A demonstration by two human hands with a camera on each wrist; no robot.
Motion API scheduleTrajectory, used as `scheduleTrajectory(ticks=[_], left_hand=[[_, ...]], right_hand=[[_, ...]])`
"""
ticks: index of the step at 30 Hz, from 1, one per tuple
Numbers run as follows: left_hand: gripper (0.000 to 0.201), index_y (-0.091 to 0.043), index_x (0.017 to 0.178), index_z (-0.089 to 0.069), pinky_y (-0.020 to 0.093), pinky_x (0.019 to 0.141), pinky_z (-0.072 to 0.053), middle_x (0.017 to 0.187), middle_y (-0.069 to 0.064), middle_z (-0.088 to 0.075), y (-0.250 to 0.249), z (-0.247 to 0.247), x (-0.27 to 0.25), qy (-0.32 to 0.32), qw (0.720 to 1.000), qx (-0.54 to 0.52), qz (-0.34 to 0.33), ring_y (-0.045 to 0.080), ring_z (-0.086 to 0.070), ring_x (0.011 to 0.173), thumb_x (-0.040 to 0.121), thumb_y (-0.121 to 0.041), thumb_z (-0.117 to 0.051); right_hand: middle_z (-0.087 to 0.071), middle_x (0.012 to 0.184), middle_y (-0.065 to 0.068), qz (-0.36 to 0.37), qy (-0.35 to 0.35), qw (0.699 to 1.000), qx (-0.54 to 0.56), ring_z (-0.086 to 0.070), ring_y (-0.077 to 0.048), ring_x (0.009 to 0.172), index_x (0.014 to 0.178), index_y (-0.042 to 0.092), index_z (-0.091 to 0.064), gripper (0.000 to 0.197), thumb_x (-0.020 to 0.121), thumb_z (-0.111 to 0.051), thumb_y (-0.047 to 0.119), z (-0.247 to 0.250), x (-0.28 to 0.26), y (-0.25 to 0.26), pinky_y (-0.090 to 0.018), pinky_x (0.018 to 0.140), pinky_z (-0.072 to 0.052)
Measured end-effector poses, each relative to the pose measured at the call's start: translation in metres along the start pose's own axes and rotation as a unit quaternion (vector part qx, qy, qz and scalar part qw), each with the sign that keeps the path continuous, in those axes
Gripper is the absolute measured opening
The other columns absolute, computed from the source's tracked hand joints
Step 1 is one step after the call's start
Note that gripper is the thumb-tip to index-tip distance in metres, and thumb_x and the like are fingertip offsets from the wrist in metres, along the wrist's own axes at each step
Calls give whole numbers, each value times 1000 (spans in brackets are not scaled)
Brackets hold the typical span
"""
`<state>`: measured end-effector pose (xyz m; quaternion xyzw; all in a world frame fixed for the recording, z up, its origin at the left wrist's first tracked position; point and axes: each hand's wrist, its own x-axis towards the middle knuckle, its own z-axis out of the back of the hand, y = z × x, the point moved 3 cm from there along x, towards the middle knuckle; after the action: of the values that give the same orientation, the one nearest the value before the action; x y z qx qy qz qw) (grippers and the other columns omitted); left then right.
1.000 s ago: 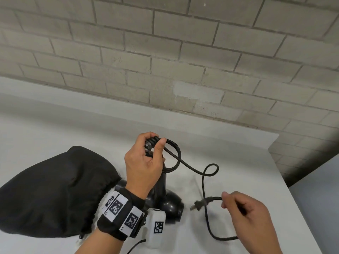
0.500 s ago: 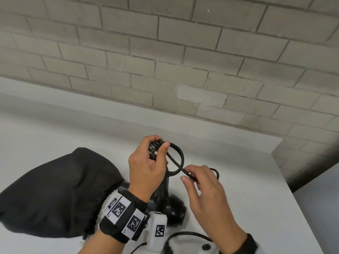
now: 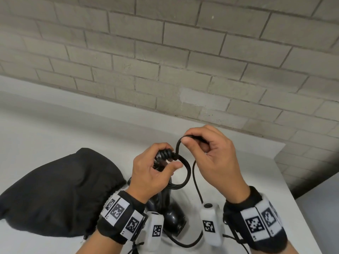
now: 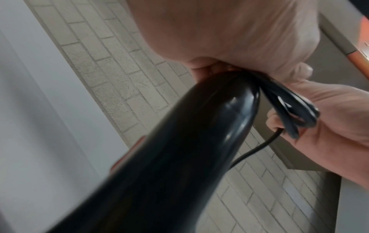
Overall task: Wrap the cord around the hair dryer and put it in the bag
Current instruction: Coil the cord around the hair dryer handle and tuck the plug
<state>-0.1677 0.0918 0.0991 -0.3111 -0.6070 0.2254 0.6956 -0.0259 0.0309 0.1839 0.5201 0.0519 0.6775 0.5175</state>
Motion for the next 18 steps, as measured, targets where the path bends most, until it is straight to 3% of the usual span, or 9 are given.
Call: scheduleTrajectory(ticks=[3,5,7,12,15,18], left_hand=[[37,-29,96,-62,24,61,-55,72,-12,-66,-1,-1,0,-3,1000,21,-13,7,-66,59,71,-48,-81],[32,-26,97,-62,35,57,-56,68,-10,-66,0,-1,-2,-3,1000,5,-11,10,-67,56,79,-48,-77],[31,-19,96,-62,36,53,-54,63,-7,-66,1,0,-4,-5,1000,-11,-19,10,-67,52,86,-48,-70],[31,-18,95,-61,27,51,-52,62,-5,-64,-2,3,-5,-24,999,-22,-28,9,-66,50,90,-49,-64],[30,-19,96,-61,28,51,-52,67,-6,-65,0,5,-7,-53,998,-22,-17,10,-66,51,91,-49,-63],[26,-24,96,-61,29,53,-53,69,-7,-66,1,5,-7,-74,997,-14,4,9,-67,54,91,-49,-63]], right_hand=[[-68,80,-1,-61,4,995,77,-64,-6,76,87,12,-71,3,88,-71,15,-12,5,-4,-10,69,-46],[-71,80,0,-108,-1,986,124,-66,-8,76,86,12,-72,4,88,-70,15,-19,4,-11,-16,71,-51],[-72,78,3,-160,-8,974,161,-65,-7,73,87,11,-73,5,88,-70,15,-27,-1,-20,-18,70,-51],[-66,75,1,-315,-9,901,297,-60,-6,66,93,7,-71,10,87,-70,15,-44,-23,-38,-19,64,-49],[-66,73,3,-338,12,892,301,-54,-6,61,86,12,-73,9,90,-66,15,-47,-37,-39,-21,62,-44],[-62,83,-6,-325,34,887,327,-47,-13,67,94,9,-72,35,94,-58,41,-47,-53,-40,-21,62,-44]])
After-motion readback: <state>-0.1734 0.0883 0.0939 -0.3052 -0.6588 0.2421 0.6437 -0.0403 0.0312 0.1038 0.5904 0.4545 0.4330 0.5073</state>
